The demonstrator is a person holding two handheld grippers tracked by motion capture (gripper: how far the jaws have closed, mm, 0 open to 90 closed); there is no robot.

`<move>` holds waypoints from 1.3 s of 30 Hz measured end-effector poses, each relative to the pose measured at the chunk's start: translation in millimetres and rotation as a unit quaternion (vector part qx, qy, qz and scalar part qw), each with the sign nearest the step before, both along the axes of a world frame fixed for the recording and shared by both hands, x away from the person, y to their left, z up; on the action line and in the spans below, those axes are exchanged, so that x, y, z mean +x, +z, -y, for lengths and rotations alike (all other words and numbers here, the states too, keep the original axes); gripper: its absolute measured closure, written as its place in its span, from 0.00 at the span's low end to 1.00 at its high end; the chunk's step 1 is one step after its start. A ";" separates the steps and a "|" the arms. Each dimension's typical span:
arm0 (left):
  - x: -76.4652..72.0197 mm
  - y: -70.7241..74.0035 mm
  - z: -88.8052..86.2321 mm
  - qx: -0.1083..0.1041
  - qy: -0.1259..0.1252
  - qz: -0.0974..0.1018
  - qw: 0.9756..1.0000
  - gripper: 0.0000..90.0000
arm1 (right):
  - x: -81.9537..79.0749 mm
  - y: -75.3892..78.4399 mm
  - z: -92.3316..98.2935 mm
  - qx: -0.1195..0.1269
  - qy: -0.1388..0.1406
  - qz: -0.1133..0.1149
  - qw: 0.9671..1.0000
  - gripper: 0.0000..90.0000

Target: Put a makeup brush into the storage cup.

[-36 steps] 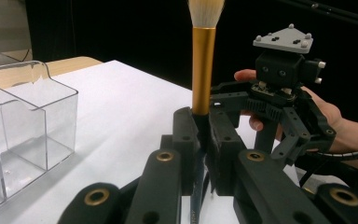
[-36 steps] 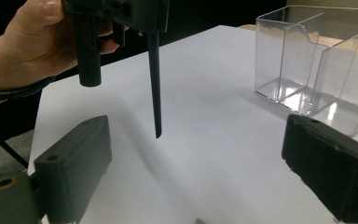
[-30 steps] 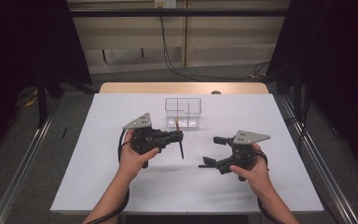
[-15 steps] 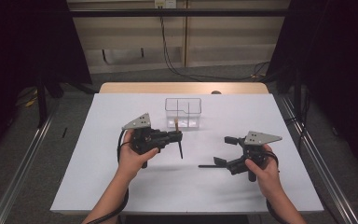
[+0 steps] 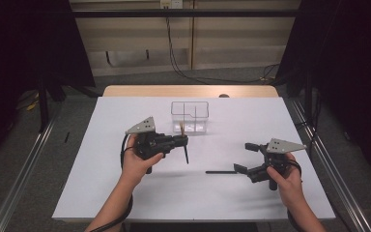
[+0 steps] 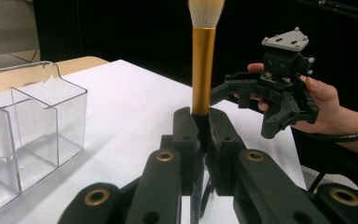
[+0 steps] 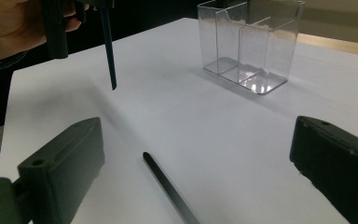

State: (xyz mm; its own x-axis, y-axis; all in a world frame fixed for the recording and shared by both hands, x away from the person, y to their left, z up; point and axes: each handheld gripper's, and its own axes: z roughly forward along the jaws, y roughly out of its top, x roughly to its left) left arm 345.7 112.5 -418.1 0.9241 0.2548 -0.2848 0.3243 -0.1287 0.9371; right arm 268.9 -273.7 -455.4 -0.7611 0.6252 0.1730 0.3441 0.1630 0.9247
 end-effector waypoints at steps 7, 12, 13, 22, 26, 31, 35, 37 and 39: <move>1.7 0.7 -3.1 0.000 0.005 0.001 1.000 0.93 | -3.5 -2.1 11.5 -0.003 -0.009 0.000 1.000 0.03; 5.5 1.1 -5.9 0.004 0.013 0.002 1.000 0.93 | -6.6 -3.1 18.6 -0.005 -0.012 0.001 1.000 0.03; 6.2 1.3 -6.2 0.004 0.014 0.003 1.000 0.93 | -7.2 -3.3 20.0 -0.005 -0.014 0.002 1.000 0.03; 15.8 3.6 -7.9 0.006 0.026 0.006 1.000 0.93 | -11.4 -6.0 28.0 -0.007 -0.022 0.004 1.000 0.03; 21.6 4.4 -6.5 0.010 0.031 0.005 0.999 0.93 | -13.1 -8.1 28.3 -0.010 -0.022 0.004 1.000 0.03; 28.9 6.8 -7.2 0.011 0.042 0.006 0.999 0.93 | -14.6 -10.0 29.6 -0.009 -0.023 0.005 1.000 0.03; 33.8 9.5 -8.0 0.013 0.048 0.008 0.999 0.93 | -16.0 -10.6 30.0 -0.007 -0.023 0.008 1.000 0.03; 36.3 10.7 -8.3 0.014 0.051 0.009 0.999 0.93 | -16.9 -11.1 29.8 -0.008 -0.021 0.010 1.000 0.03; 38.6 11.5 -8.2 0.015 0.052 0.009 0.998 0.93 | -17.4 -11.6 29.6 -0.012 -0.019 0.011 1.000 0.03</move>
